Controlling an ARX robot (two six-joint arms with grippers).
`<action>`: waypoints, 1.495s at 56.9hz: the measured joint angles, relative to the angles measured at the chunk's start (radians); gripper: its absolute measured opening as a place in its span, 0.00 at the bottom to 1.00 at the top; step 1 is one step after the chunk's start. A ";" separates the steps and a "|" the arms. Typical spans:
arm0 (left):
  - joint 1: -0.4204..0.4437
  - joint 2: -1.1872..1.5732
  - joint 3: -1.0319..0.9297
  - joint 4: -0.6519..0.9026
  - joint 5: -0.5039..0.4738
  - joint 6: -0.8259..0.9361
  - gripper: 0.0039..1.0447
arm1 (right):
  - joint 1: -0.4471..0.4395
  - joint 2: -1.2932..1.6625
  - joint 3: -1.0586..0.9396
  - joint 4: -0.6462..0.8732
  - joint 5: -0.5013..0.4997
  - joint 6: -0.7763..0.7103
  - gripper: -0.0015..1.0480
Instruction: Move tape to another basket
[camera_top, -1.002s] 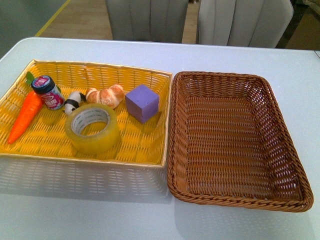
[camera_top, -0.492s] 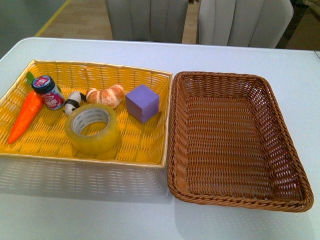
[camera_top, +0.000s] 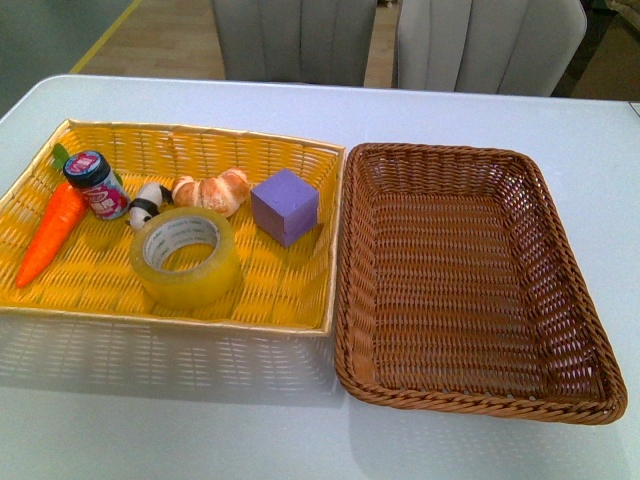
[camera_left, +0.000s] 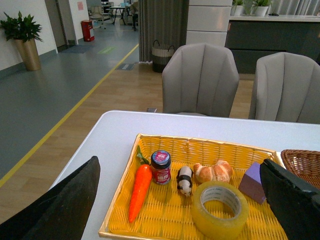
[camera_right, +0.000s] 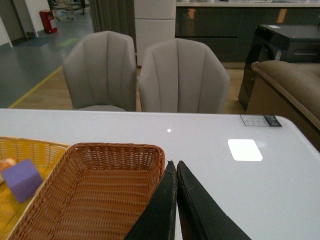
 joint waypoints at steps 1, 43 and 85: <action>0.000 0.000 0.000 0.000 0.000 0.000 0.92 | 0.000 -0.016 0.000 -0.015 0.000 0.000 0.02; 0.000 0.000 0.000 0.000 0.000 0.000 0.92 | 0.000 -0.283 0.000 -0.277 0.000 0.000 0.02; 0.074 0.381 0.172 -0.242 0.293 -0.237 0.92 | 0.001 -0.458 0.000 -0.457 0.000 0.000 0.72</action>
